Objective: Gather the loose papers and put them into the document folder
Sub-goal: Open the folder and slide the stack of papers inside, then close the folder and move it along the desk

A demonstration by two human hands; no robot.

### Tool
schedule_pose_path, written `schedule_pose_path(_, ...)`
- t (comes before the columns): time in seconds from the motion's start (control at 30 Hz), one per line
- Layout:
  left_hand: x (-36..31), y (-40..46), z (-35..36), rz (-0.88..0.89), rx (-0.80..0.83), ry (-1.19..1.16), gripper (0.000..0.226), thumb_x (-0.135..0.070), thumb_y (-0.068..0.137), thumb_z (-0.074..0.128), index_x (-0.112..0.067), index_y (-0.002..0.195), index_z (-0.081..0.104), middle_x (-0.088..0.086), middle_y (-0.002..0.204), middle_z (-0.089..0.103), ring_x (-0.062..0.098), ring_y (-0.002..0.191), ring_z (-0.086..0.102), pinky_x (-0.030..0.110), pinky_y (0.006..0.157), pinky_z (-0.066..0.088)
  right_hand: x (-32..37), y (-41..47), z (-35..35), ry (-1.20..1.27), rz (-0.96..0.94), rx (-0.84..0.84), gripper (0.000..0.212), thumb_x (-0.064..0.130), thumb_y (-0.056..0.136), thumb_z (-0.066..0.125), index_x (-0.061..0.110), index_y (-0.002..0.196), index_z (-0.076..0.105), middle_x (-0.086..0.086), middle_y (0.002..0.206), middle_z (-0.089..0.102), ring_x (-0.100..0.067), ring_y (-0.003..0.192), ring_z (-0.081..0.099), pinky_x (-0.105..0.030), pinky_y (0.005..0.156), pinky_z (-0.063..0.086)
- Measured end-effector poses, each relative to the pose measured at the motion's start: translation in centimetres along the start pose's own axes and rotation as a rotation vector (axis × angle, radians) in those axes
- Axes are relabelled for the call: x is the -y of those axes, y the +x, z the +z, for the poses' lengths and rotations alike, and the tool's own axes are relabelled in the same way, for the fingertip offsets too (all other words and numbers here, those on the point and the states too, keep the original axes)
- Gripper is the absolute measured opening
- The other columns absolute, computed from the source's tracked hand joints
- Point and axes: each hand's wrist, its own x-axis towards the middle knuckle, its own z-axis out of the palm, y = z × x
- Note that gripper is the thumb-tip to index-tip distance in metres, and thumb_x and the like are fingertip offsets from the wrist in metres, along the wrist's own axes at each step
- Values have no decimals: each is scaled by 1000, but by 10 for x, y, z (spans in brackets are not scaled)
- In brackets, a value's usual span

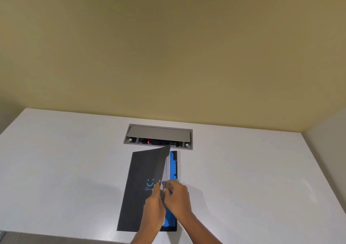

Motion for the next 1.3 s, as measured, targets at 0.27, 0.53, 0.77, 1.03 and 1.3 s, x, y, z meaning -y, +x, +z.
schedule_pose_path(0.27, 30, 22, 54, 94, 135, 458, 69, -2, 103, 39, -13, 162, 4, 5, 172, 4, 23, 159, 8, 35, 127, 18, -66, 8, -12, -89, 123, -18, 15, 8, 99, 68, 12, 107, 80, -2, 103, 82, -17, 95, 75, 4, 67, 40)
schedule_pose_path(0.53, 76, 54, 21, 104, 163, 796, 83, -40, 98, 56, -21, 162, 7, 10, 172, -4, 33, 159, -2, 52, 126, 10, -79, 29, -5, -133, 119, -59, 13, 7, 100, 71, 6, 105, 84, -3, 110, 83, -19, 103, 77, 10, 73, 38)
schedule_pose_path(0.77, 96, 65, 0, 80, 181, 822, 89, -46, 95, 59, -25, 162, 4, 9, 171, -9, 34, 158, -5, 54, 126, 9, -61, 51, 15, -219, 9, 45, 22, 15, 104, 68, 7, 120, 81, -9, 117, 80, -20, 104, 72, -10, 91, 49)
schedule_pose_path(1.03, 98, 64, -3, 101, 202, 778, 87, -41, 98, 56, -25, 162, 0, 8, 170, -16, 33, 158, -11, 51, 127, 3, -54, 66, 34, -455, -58, 174, 24, 13, 105, 60, 14, 123, 75, -6, 123, 73, -23, 110, 73, -23, 95, 57)
schedule_pose_path(1.3, 101, 63, -3, 99, 208, 756, 90, -42, 98, 56, -27, 161, -6, 7, 169, -21, 31, 157, -17, 50, 127, -1, -53, 79, 45, -539, -52, 192, 29, 16, 105, 64, 11, 133, 70, -9, 129, 74, -25, 112, 75, -25, 101, 57)
